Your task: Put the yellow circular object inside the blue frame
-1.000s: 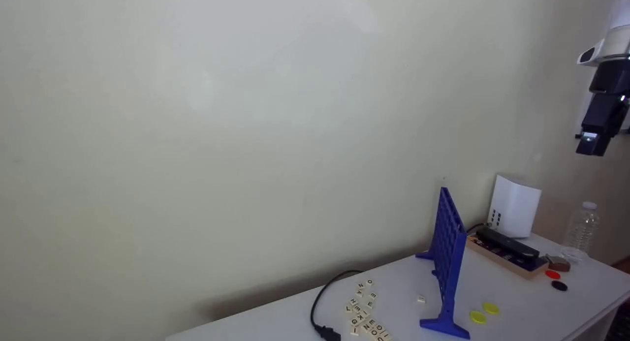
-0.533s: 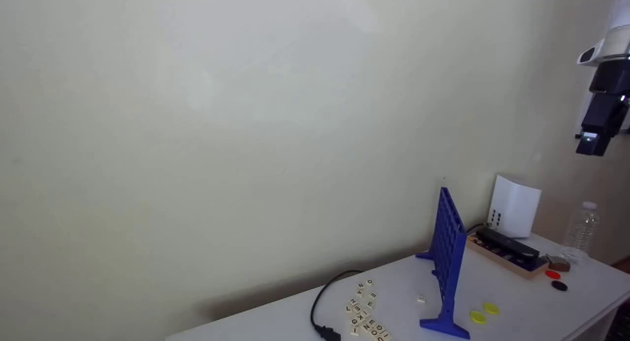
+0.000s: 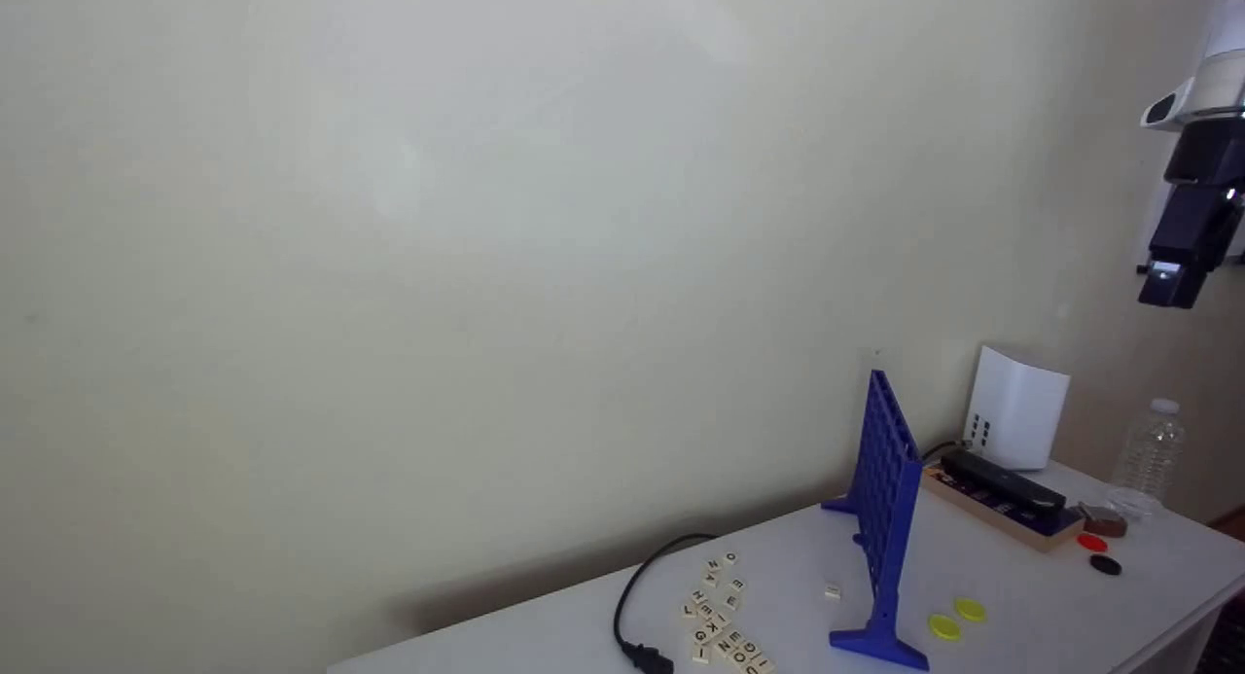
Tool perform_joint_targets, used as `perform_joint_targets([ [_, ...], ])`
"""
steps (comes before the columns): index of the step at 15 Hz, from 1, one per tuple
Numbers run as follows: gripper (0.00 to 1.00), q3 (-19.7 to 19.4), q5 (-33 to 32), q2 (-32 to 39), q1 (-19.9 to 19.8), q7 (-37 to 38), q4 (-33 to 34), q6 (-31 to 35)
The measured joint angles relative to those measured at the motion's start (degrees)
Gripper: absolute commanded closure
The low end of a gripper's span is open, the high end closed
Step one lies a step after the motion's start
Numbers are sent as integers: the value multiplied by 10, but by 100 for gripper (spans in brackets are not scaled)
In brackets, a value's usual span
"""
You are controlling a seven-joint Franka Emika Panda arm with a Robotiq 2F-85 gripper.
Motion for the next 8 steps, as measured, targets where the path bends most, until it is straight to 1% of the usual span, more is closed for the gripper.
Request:
perform_joint_targets([
  [6,0,4,2,1,-4,2,0,0],
  [8,0,5,3,11,-10,16,0,17],
])
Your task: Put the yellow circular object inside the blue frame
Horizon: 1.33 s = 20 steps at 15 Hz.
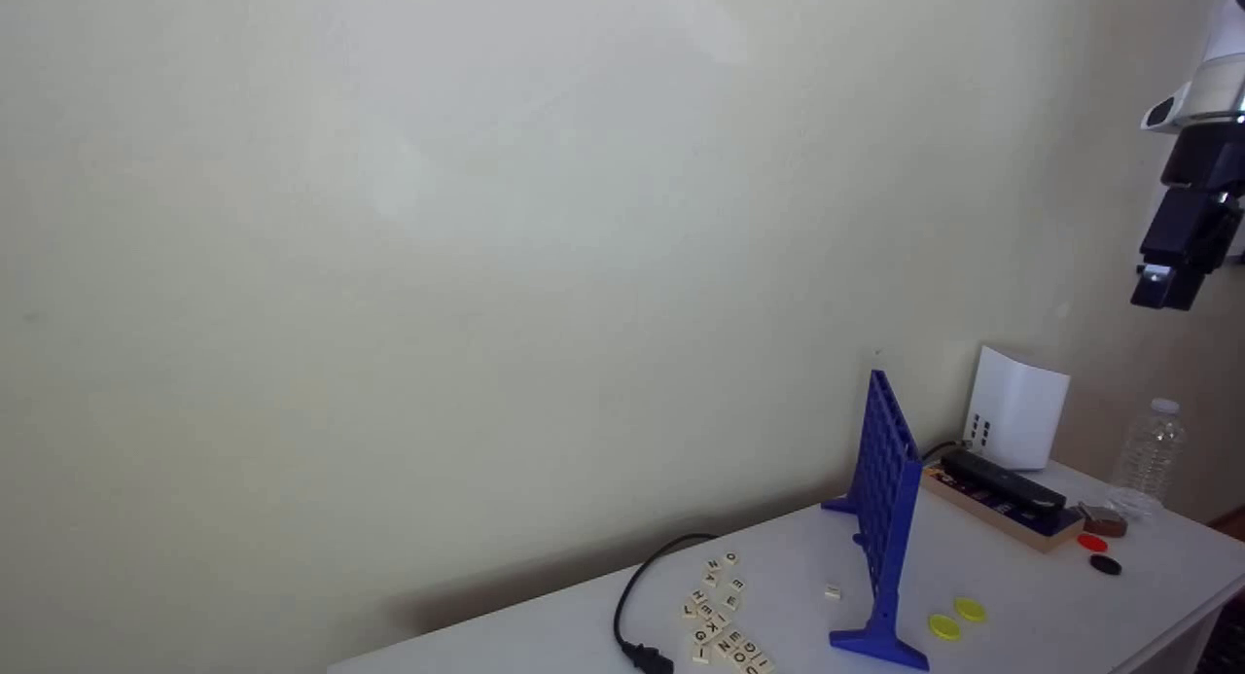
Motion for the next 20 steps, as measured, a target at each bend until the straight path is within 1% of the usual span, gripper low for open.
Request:
perform_joint_targets([
  [5,0,-2,11,70,-13,12,1,69],
  [7,0,-1,17,111,-13,12,7,79],
  [10,0,3,32,181,-17,12,27,73],
  [13,0,16,58,252,-29,12,60,53],
  [16,0,39,85,322,-48,14,101,26],
  [20,0,75,103,404,-72,43,155,-10],
])
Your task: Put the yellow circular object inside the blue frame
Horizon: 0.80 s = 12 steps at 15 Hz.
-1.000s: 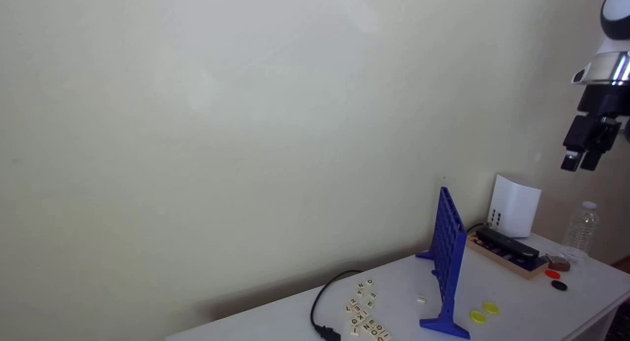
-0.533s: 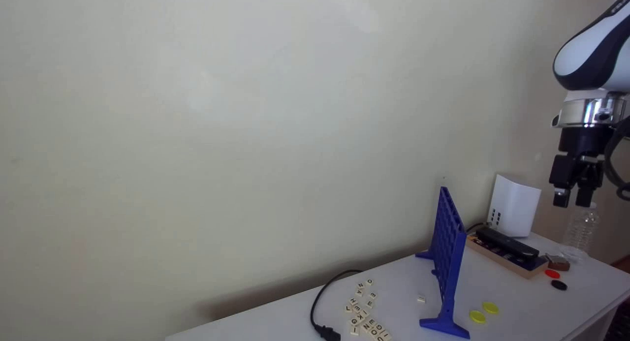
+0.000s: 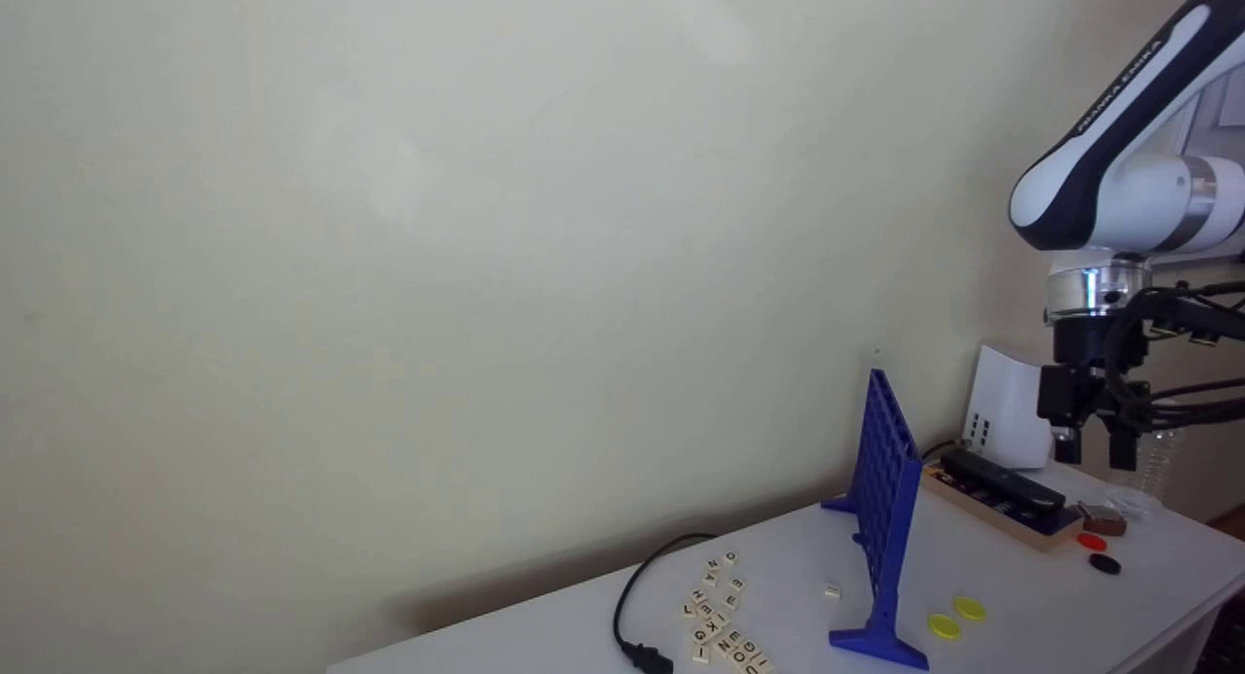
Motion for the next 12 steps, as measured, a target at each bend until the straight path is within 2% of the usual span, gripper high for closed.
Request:
perform_joint_targets([
  [3,0,9,1,30,-6,14,24,-8],
  [8,0,15,0,34,-12,18,29,-12],
  [12,0,33,5,69,-16,66,34,-7],
])
